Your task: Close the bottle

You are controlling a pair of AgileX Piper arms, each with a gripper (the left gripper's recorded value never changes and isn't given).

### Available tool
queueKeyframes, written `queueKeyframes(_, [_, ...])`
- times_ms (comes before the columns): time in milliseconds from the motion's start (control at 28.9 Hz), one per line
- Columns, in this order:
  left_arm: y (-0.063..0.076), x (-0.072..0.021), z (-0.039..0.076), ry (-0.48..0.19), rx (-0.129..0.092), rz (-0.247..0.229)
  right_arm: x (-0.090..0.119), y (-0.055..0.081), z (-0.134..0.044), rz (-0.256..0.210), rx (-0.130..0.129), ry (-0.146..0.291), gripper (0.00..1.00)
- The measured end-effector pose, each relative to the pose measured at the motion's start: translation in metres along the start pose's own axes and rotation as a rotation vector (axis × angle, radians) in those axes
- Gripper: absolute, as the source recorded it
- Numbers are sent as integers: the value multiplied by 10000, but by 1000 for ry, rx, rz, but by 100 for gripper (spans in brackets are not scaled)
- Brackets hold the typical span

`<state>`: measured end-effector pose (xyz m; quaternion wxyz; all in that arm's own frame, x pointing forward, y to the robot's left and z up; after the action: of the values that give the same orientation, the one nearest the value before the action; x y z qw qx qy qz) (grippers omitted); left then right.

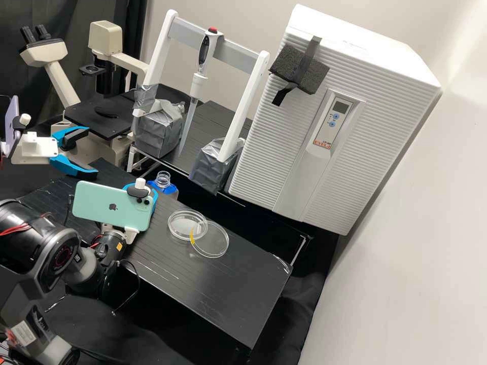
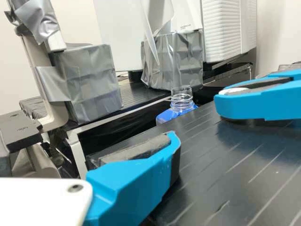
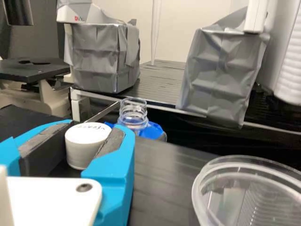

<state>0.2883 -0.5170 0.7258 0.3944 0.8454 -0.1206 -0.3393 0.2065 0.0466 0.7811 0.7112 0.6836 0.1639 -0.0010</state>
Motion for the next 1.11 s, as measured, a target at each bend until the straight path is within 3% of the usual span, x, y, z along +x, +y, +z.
queueKeyframes(139, [0,2,4,-1,0,0,100,97,-37,44,-35,7,0])
queueKeyframes(312, [0,2,4,-1,0,0,245,164,-33,90,-59,-9,0])
queueKeyframes(554, [-26,-18,12,3,-7,-9,460,176,-42,100,-93,-7,0])
queueKeyframes(970, [-32,-24,12,5,-10,-11,662,194,-15,124,-77,-29,0])
queueKeyframes(1108, [-45,-35,15,7,-14,-15,698,219,-30,132,-89,-23,0])
